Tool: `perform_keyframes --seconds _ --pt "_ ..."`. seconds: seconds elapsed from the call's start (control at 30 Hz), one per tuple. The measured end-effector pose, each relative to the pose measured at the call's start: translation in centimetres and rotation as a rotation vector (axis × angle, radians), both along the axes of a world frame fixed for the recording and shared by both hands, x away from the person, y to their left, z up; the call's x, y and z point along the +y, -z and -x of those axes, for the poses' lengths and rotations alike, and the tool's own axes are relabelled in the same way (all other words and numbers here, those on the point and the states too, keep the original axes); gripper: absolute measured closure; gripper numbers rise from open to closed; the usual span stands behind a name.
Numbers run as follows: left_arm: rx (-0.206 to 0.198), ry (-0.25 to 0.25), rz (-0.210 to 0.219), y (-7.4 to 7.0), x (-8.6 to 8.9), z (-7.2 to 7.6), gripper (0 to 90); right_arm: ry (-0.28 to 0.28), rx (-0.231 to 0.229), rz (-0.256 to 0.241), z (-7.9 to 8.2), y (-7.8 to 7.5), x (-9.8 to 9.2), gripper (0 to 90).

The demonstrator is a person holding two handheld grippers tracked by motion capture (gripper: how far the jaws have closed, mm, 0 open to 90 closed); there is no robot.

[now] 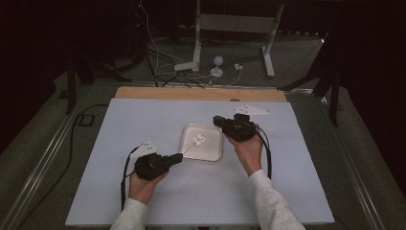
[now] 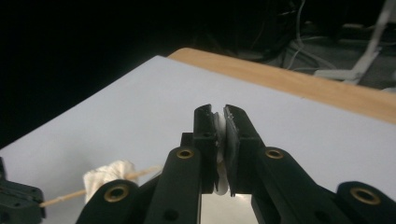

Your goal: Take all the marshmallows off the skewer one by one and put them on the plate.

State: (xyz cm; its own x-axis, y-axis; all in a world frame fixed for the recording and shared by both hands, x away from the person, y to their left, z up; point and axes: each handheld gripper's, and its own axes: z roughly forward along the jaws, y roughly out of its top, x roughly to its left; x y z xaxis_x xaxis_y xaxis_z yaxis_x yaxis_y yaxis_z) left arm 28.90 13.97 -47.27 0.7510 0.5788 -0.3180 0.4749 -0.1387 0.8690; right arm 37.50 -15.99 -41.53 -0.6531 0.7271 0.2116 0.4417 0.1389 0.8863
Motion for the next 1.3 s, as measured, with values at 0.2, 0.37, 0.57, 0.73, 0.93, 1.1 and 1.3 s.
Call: perform_keyframes --seconds 0.2,0.37,0.57,0.73,0.93,1.1,1.3 --pt "0.003 0.006 -0.004 0.2 -0.6 -0.2 90.0 -0.045 0.031 -0.026 0.1 0.8 1.3 83.2" --pt "0.012 -0.006 -0.012 0.3 -0.6 -0.4 90.0 -0.069 0.053 -0.04 0.3 1.2 1.7 82.8" --pt "0.018 -0.017 -0.009 0.4 -0.5 -0.5 90.0 -0.072 0.08 -0.049 0.1 1.5 1.4 81.2" --pt "0.031 -0.042 -0.008 0.6 -0.2 -0.6 90.0 -0.054 0.091 -0.048 0.1 1.7 1.1 71.9" --pt "0.036 -0.063 0.002 0.7 0.2 -0.7 90.0 -0.048 0.099 -0.04 0.0 1.8 0.9 65.8" --pt "0.043 -0.074 0.004 0.8 0.4 -0.7 90.0 -0.046 0.105 -0.029 0.1 2.0 1.0 60.4" --pt "0.04 -0.064 0.018 0.7 0.4 -0.6 90.0 -0.044 0.105 0.001 0.0 2.3 1.3 59.1"
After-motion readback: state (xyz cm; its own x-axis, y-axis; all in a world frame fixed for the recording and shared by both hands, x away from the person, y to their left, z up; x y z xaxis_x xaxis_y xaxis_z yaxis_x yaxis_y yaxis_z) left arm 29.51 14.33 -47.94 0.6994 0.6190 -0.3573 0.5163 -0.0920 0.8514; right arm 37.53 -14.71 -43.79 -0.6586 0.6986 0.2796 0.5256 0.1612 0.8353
